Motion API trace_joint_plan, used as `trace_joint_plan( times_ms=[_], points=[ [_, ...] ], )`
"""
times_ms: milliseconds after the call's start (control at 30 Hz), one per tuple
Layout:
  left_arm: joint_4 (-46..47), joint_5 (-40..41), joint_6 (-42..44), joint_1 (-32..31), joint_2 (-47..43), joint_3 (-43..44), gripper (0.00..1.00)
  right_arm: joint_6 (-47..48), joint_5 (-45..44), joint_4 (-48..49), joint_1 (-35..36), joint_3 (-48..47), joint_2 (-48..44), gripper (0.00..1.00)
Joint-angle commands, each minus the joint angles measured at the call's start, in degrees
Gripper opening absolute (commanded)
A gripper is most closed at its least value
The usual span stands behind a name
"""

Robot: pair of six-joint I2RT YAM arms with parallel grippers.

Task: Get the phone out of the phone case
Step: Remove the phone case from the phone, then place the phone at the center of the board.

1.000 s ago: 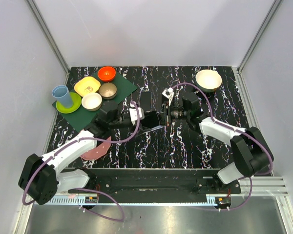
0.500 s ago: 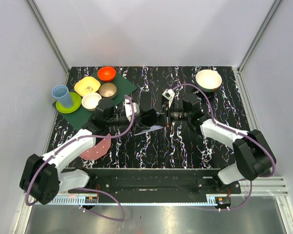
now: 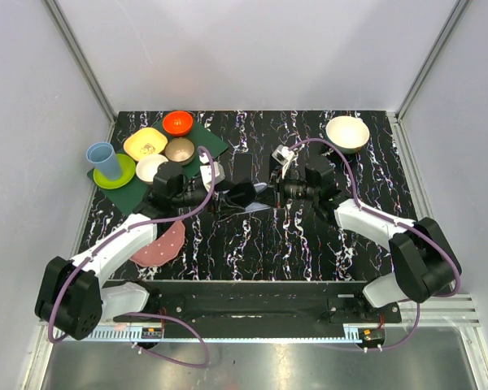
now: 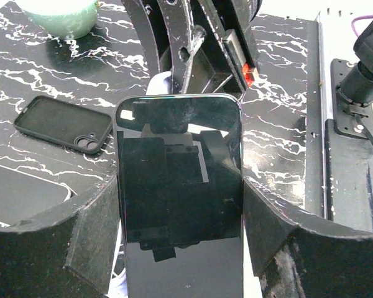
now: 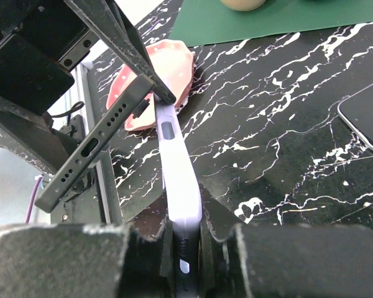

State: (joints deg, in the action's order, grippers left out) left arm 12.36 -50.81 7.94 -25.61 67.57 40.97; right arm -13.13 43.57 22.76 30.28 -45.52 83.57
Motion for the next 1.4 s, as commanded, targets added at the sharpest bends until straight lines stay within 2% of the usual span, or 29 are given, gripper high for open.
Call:
trace_joint_plan(
  times_ms=[0, 200, 333, 500, 633, 767, 867, 1000, 1233, 1367],
  points=[
    [3.3, 3.5, -0.7, 0.1, -1.2, 0.2, 0.00, -1.0, -5.5, 1.5, 0.1, -2.5, -1.6, 0.00],
    [2.1, 13.2, -0.7, 0.1, -0.8, 0.5, 0.00, -3.7, -13.0, 0.8, -2.6, -3.7, -1.0, 0.00],
    [2.1, 16.7, -1.9, 0.1, -0.5, 0.5, 0.00, -3.7, -17.8, 0.6, -4.9, -3.4, -3.0, 0.00],
    [0.1, 18.5, -4.4, 0.1, 1.2, 1.6, 0.00, -3.1, -19.8, -0.3, -7.9, -3.5, -6.0, 0.00],
    [-2.5, 23.6, -12.3, -0.1, 3.3, 3.5, 0.00, -2.3, -20.4, -1.2, -9.6, -4.0, -8.2, 0.00],
    [-11.4, 35.0, -15.4, -2.5, 6.3, 8.4, 0.00, -1.4, -20.7, -2.4, -11.1, -4.7, -9.9, 0.00],
    [-12.3, 40.2, -19.3, -3.9, 7.9, 8.5, 0.00, -1.4, -21.2, -2.3, -12.5, -4.9, -11.0, 0.00],
    [-14.3, 52.3, -25.3, -7.0, 10.7, 8.3, 0.00, -1.9, -21.5, -1.8, -14.1, -5.1, -12.4, 0.00],
    [-16.3, 54.1, -35.9, -7.3, 17.6, 9.0, 0.00, -3.7, -21.0, -0.5, -16.7, -4.5, -14.7, 0.00],
    [-18.4, 57.7, -38.7, -7.4, 21.7, 10.4, 0.00, -4.5, -20.3, 0.1, -17.2, -4.1, -15.6, 0.00]
  ],
)
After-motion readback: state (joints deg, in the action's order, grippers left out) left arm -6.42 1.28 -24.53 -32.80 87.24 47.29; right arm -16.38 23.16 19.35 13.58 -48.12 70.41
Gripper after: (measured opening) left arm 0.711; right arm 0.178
